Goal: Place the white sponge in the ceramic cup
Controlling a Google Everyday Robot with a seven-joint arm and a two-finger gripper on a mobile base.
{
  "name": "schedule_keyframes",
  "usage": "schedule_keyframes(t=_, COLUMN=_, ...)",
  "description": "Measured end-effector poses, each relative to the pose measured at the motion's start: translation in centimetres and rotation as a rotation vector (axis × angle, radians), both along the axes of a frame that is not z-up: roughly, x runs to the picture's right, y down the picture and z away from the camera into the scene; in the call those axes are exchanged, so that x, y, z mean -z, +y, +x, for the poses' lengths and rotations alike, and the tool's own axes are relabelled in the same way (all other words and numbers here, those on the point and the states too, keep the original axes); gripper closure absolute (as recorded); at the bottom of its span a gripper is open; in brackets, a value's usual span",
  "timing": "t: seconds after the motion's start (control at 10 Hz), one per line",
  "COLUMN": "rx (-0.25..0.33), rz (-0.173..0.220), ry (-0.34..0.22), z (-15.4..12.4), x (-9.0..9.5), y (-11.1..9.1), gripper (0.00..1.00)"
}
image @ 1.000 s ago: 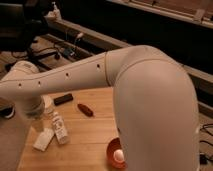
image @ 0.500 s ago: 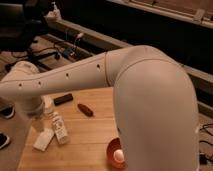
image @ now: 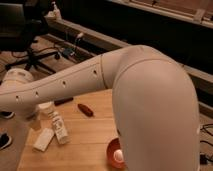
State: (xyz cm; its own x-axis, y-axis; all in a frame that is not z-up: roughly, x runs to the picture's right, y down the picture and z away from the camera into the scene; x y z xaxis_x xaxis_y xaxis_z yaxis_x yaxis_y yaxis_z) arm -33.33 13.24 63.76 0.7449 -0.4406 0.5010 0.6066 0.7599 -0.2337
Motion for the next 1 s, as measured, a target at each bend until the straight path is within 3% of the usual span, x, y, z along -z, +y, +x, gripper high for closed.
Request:
schedule_keyframes(t=0.2, rx=0.132, rz=0.041, ry=-0.097, z=-0.6, x=-0.3, y=1.6, gripper=0.35)
schedule_keyframes(t=0.3, rx=0.183, rz=0.047, ry=-0.114, z=-0.4, x=-0.8, y=2.4, gripper=0.35)
schedule_keyframes(t=0.8, rx=0.332, rz=0.024, ry=-0.123, z=-0.2, x=-3.9, y=4.9, gripper=0.35)
schedule_keyframes(t=1.0, rx=0.373, rz=0.044, ry=-0.102, z=-0.2, x=-5.4, y=5.1, gripper=0.35)
